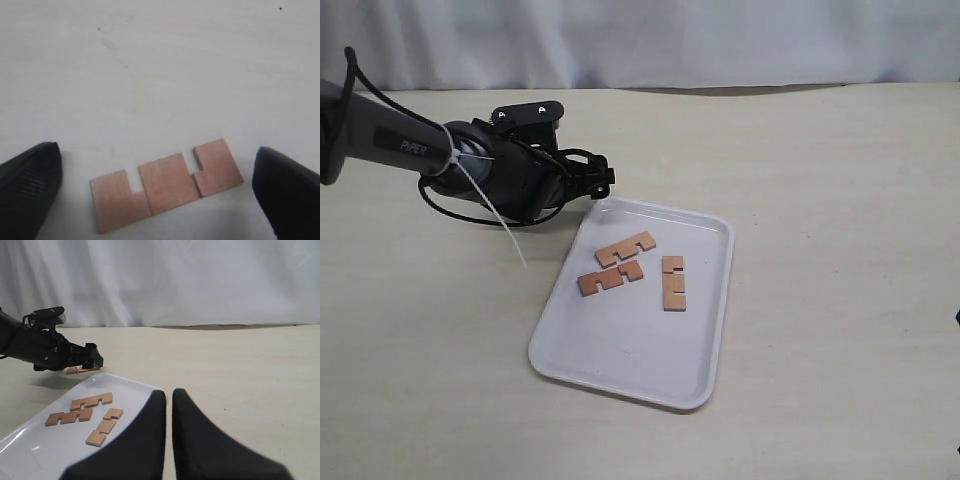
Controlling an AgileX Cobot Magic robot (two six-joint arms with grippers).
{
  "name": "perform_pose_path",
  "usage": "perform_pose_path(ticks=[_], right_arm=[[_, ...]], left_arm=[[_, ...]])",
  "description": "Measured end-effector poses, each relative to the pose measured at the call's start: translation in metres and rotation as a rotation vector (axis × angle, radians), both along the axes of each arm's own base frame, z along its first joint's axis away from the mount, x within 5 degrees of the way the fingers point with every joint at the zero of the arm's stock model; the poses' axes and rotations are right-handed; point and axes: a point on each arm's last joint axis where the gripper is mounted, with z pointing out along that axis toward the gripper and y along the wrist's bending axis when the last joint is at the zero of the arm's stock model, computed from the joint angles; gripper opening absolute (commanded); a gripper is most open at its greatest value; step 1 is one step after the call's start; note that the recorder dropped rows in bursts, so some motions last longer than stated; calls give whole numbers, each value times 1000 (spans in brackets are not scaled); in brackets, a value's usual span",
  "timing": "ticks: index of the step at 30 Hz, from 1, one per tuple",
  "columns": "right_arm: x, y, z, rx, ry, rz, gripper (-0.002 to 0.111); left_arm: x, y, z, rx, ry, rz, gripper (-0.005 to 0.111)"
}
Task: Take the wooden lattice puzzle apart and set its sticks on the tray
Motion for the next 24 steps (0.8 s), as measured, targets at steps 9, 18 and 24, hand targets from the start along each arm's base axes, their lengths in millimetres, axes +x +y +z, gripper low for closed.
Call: perform_pose_path(ticks=[9,18,24], right_arm=[[0,0,0,0,0,0,4],[0,0,0,0,0,0,4],[0,0,0,0,0,0,4]], left_arm=[[0,2,-5,8,5,24,88],[1,0,-3,5,12,13,0],[1,-1,-2,57,23,-51,0]])
